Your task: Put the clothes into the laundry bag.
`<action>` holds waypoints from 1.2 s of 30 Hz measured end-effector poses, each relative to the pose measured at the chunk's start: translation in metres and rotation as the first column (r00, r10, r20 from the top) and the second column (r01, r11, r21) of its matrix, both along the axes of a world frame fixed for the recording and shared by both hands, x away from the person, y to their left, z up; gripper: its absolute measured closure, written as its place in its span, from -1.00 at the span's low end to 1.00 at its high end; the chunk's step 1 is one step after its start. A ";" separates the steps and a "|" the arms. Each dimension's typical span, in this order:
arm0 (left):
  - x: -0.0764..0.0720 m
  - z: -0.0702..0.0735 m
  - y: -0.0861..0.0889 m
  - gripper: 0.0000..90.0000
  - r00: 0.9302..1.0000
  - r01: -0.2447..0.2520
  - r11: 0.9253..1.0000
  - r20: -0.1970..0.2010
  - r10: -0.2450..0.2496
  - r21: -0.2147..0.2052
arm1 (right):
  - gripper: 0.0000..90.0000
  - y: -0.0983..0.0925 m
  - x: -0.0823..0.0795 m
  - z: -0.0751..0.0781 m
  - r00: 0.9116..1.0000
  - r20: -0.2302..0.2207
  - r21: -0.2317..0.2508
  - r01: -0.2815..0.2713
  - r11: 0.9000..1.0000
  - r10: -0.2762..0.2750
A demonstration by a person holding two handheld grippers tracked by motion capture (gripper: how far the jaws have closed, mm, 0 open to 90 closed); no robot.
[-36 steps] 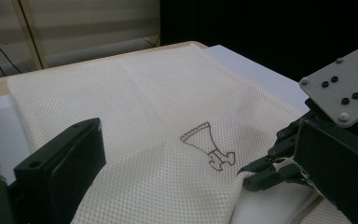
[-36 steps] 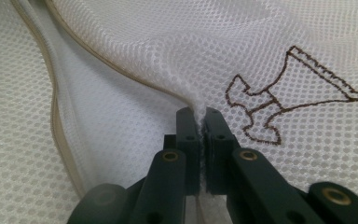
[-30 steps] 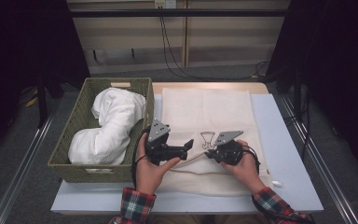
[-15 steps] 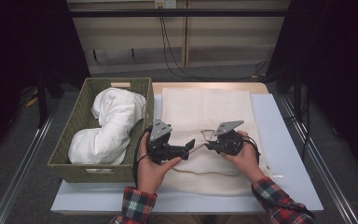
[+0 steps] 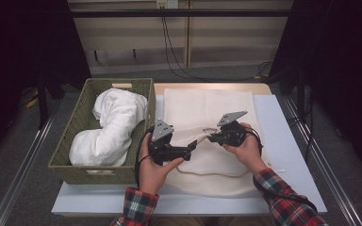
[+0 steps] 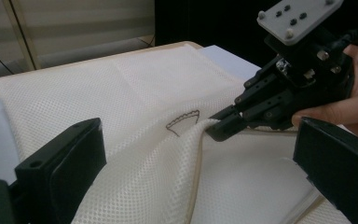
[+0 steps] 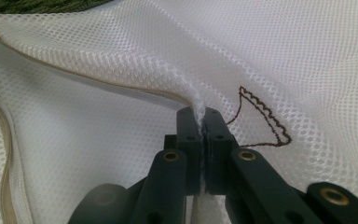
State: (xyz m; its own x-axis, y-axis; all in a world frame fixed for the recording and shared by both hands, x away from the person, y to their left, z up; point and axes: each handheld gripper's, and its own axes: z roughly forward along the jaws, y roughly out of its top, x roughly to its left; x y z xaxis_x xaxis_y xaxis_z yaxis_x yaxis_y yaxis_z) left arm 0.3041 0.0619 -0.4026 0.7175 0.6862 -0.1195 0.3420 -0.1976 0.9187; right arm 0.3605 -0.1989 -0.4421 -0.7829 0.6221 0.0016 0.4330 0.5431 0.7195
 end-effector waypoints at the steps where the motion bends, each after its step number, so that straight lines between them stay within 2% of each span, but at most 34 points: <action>1: 0.000 0.000 0.000 -0.96 1.000 -0.002 1.000 -0.004 0.002 -0.005 | 0.95 0.000 0.001 0.001 1.000 0.005 -0.001 0.005 1.000 -0.005; 4: 0.000 -0.001 0.000 -0.96 1.000 -0.001 1.000 -0.003 0.001 0.003 | 0.95 0.001 0.006 0.004 1.000 0.007 -0.009 0.009 1.000 -0.009; 5: 0.000 -0.001 0.000 -0.96 1.000 0.002 1.000 -0.003 -0.002 0.005 | 0.95 0.001 0.007 0.004 1.000 0.004 0.002 -0.001 1.000 0.001; 9: 0.000 -0.001 0.001 -0.96 1.000 -0.009 1.000 -0.012 0.009 0.004 | 0.95 0.001 0.011 0.006 1.000 0.005 0.003 0.018 1.000 -0.018; 14: 0.001 -0.002 0.002 -0.96 1.000 -0.012 1.000 -0.010 0.012 -0.001 | 0.95 0.001 0.018 0.011 1.000 0.009 0.016 -0.001 1.000 0.001; 21: 0.001 -0.001 0.003 -0.96 1.000 -0.011 1.000 -0.010 0.011 -0.006 | 0.95 0.003 0.024 0.019 1.000 0.021 0.004 0.010 1.000 -0.010; 29: 0.001 0.001 0.004 -0.95 1.000 -0.012 1.000 -0.006 0.012 -0.010 | 0.95 0.003 0.027 0.024 1.000 0.018 0.017 0.018 1.000 -0.018; 30: 0.001 0.001 0.004 -0.95 1.000 -0.013 1.000 -0.006 0.013 -0.010 | 0.95 0.002 0.028 0.025 0.999 0.032 0.019 0.023 1.000 -0.023; 36: 0.002 0.000 0.004 -0.95 1.000 -0.009 1.000 -0.005 0.009 -0.008 | 0.95 0.000 0.032 0.035 0.999 0.035 0.040 0.019 0.999 -0.021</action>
